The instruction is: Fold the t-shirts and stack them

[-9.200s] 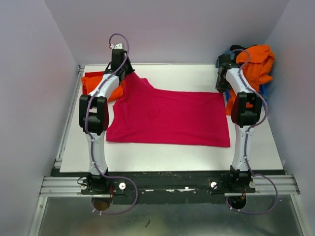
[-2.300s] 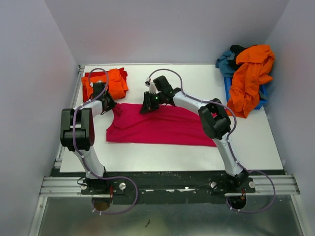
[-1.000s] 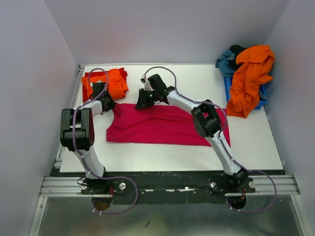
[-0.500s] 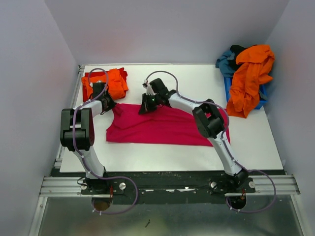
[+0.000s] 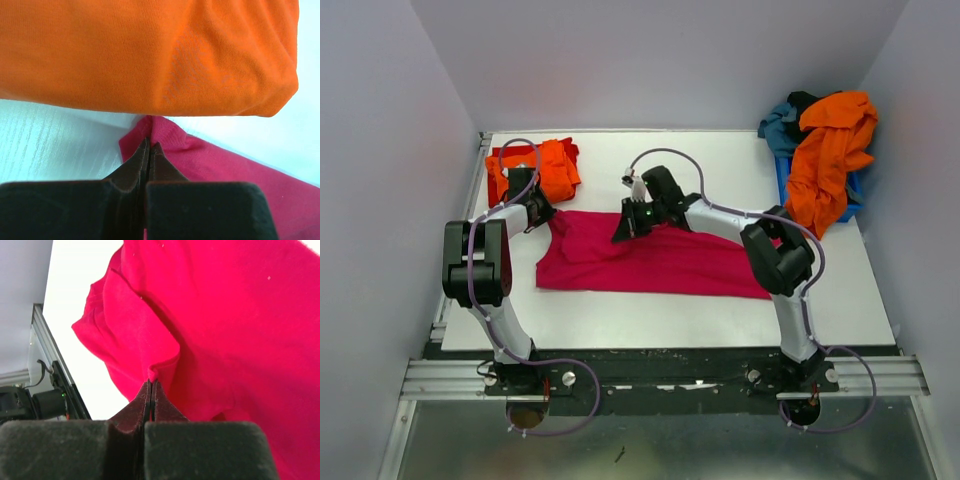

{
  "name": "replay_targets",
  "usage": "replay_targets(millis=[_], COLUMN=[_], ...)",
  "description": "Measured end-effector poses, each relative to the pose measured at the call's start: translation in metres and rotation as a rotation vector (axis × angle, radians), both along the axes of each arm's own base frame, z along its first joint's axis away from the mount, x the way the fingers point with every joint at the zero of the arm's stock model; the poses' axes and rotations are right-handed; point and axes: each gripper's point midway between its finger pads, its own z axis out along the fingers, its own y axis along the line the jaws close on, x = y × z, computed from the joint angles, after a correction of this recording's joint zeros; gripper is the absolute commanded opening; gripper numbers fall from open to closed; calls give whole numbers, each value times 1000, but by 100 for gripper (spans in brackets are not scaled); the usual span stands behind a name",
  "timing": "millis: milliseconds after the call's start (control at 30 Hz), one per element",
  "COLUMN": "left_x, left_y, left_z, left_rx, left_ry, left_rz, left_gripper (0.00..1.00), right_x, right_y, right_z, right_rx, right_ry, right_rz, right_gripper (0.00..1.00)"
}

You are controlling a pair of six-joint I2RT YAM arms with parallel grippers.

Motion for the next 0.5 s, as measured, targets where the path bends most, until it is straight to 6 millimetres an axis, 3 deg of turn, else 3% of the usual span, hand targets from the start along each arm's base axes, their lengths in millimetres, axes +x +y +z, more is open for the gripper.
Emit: replay_targets(millis=[233, 400, 500], left_x=[0, 0, -1], left_y=[0, 0, 0], left_z=[0, 0, 0], left_rx=[1, 1, 2], left_ry=[0, 1, 3], left_rz=[-1, -2, -2], left_gripper=[0, 0, 0], right_x=[-26, -44, -53], right_y=[-14, -27, -38], right_z=[-18, -38, -41], right_rx=[-27, -83, -118], right_ry=[57, 108, 117], right_rz=[23, 29, 28], right_gripper=[4, 38, 47])
